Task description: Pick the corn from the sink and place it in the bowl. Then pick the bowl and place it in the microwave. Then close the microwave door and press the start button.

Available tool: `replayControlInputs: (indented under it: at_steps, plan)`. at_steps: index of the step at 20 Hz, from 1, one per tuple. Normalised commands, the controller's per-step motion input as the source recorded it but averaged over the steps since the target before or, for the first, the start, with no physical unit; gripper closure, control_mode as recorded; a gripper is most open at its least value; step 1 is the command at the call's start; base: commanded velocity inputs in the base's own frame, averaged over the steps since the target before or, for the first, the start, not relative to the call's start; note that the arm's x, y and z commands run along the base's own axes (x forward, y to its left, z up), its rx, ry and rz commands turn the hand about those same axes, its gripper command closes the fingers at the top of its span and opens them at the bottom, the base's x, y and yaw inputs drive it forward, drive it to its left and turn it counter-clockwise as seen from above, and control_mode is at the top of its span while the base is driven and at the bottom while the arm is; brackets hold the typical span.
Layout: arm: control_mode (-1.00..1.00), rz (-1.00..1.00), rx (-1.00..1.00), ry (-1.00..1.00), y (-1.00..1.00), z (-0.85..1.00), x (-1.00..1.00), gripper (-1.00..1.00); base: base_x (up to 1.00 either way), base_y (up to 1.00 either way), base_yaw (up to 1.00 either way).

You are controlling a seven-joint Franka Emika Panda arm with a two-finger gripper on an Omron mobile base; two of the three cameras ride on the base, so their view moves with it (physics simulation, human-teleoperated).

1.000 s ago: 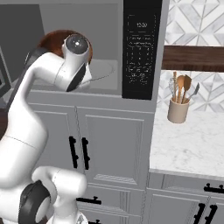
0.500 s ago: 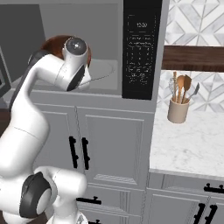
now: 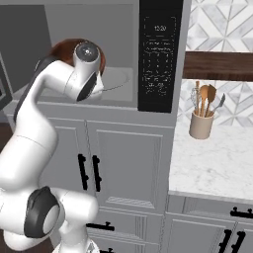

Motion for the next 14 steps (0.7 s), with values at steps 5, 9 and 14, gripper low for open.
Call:
replayControlInputs:
  at_steps: [5,9,14]
  plan:
    - [-1.00,-0.05,0.00,-0.05,0.00,-0.04,0.02,-1.00,0.00,0.00,0.00]
    - [-1.00,0.00,0.00,-0.23,0.00,0.00,-0.34,-1.00,0.00,0.00,0.00]
    - [-1.00,0.00,0.00,-0.29,0.00,0.00,-0.84,-1.00,0.00,0.00,0.00]
